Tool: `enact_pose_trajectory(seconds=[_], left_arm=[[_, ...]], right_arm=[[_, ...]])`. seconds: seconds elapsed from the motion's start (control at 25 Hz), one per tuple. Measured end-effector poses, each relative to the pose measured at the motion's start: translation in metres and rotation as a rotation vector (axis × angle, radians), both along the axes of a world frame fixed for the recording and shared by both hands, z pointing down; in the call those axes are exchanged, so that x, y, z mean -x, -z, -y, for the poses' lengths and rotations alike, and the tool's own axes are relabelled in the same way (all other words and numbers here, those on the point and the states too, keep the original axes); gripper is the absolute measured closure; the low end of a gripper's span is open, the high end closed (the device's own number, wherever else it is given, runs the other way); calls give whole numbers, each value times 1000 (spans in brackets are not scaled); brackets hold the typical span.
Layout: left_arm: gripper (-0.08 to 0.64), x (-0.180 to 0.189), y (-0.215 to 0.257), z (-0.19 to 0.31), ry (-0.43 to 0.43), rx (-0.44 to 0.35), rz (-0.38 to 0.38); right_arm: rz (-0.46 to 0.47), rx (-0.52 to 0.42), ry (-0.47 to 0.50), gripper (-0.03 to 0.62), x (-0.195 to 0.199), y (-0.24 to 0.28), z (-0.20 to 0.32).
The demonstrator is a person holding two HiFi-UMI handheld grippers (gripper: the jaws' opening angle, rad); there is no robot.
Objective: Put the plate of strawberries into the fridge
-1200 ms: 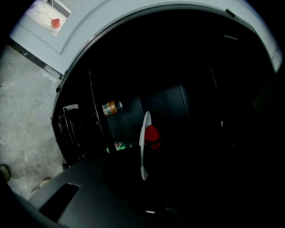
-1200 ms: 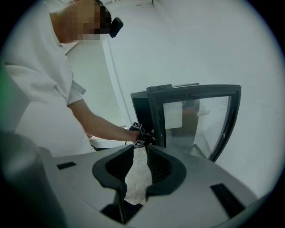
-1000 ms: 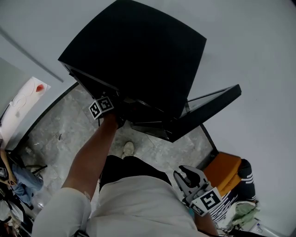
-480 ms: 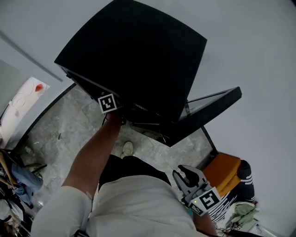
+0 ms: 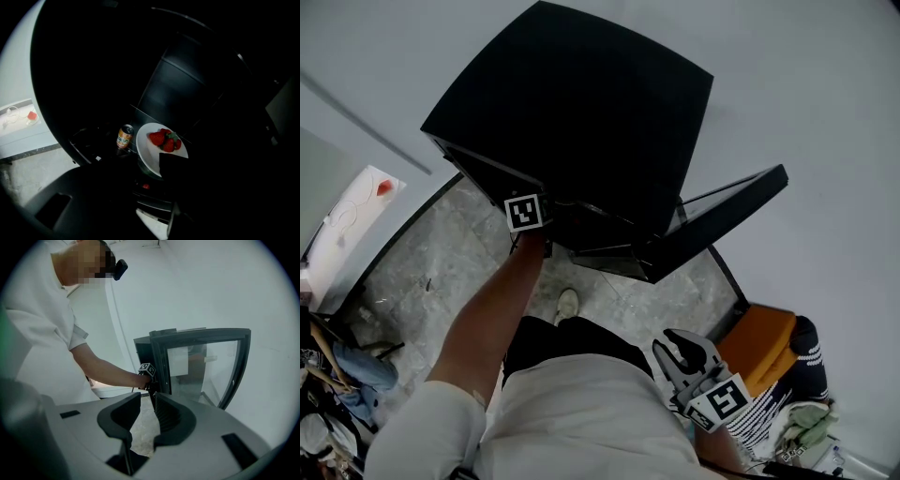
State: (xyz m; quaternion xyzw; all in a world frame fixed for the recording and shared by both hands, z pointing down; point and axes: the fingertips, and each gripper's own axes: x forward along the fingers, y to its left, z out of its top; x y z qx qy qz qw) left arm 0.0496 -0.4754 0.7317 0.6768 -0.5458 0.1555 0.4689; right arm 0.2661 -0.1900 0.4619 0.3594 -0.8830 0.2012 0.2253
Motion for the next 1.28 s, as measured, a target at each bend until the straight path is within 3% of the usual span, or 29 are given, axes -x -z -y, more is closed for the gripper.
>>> enact_pose_trajectory(seconds=[0.16,0.32,0.64,0.92,1.16,1.28], left_arm=[[417,12,18,-14,-31,-49,11],[417,19,47,-42,-103,-89,-28],[424,42,108,-141,-385,-166,1],[536,80,162,-238,-587,-232,-38],[546,110,218,-335,-702,-286,-208],[546,120,239,-379,-764,-310,-258]], right_arm=[[11,-20,3,486,18,5,-10],[21,-41,7,486,43,12,-22],[60,-84,20,489,110,23,-55],[68,-99,29,540,165,25,-85],[55,-127,21,563,210,28,-128],[69,-130,7,566,228,24,-150]])
